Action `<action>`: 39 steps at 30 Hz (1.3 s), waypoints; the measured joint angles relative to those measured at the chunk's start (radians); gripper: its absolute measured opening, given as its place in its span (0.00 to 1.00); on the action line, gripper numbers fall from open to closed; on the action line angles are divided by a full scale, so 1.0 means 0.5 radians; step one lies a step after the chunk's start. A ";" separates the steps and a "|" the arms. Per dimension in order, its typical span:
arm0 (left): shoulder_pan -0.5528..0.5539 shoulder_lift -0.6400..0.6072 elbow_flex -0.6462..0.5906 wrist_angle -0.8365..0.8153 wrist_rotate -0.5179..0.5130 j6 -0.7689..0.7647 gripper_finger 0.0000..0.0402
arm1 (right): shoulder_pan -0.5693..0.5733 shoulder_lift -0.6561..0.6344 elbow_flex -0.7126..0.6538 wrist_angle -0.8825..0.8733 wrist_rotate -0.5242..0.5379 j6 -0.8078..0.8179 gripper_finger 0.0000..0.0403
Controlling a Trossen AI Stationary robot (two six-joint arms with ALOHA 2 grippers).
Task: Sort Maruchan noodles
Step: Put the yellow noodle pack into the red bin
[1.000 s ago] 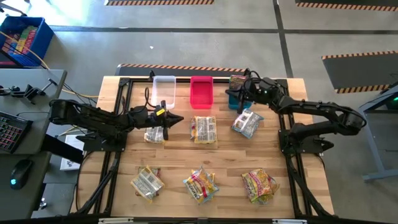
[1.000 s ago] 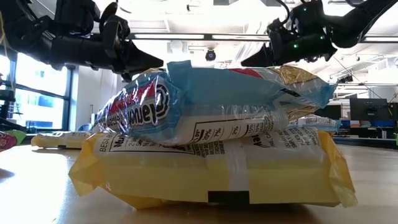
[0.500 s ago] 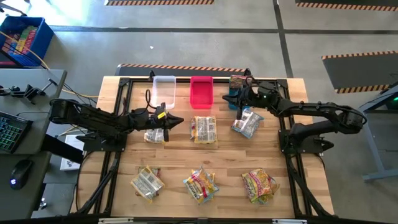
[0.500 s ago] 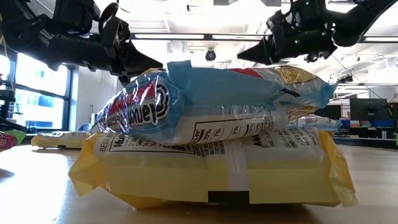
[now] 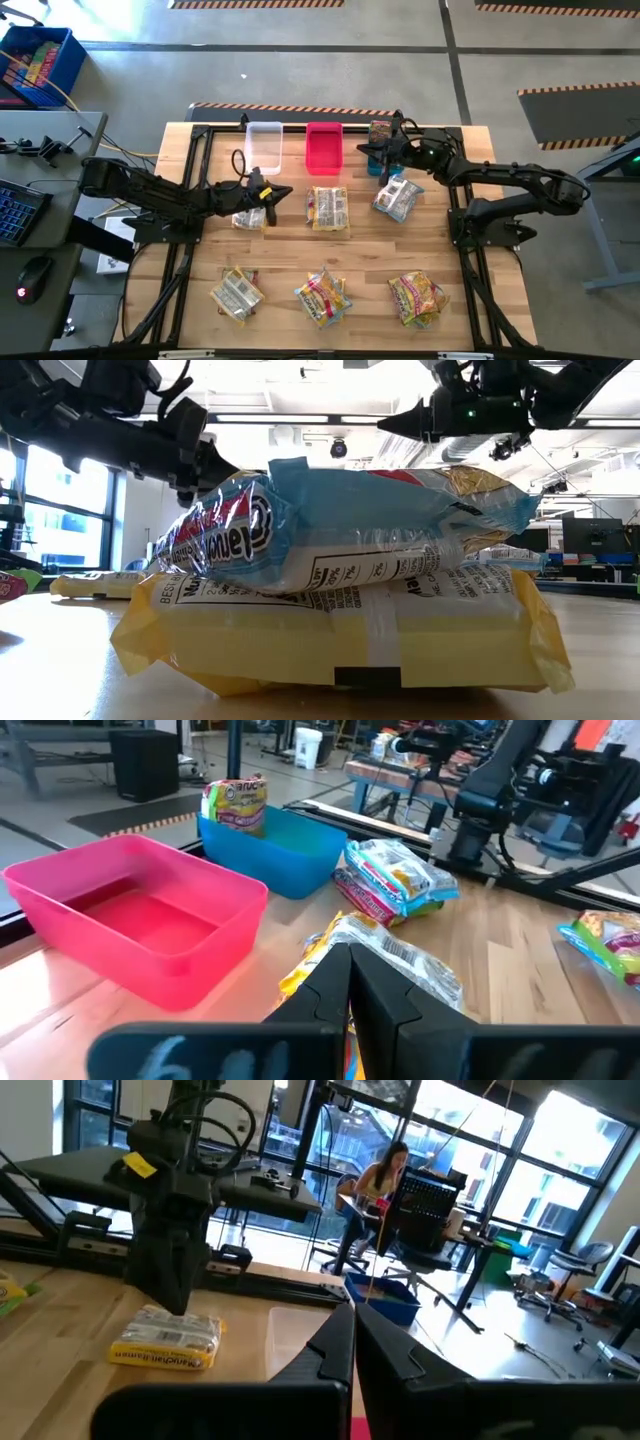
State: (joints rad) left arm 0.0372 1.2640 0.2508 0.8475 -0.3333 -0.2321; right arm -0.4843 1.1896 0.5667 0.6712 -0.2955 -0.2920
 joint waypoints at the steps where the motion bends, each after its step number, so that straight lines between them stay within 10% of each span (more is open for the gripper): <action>1: 0.000 0.000 0.000 -0.015 -0.022 -0.001 0.00 | 0.000 0.000 0.000 0.000 0.000 -0.012 0.00; 21: 0.125 0.001 0.000 -0.397 -0.141 -0.106 0.00 | 0.002 0.111 0.002 0.151 0.259 -0.043 0.00; 30: 0.204 0.001 0.000 -0.395 -0.112 0.361 0.00 | 0.095 0.110 0.002 0.181 0.259 0.175 0.00; 39: -0.148 0.001 0.155 -0.433 -0.180 0.475 0.00 | 0.329 0.093 0.002 0.185 0.473 0.146 0.00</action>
State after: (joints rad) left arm -0.0368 1.2644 0.3281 0.6309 -0.4233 0.0055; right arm -0.3198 1.2362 0.5678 0.7639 -0.0589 -0.2192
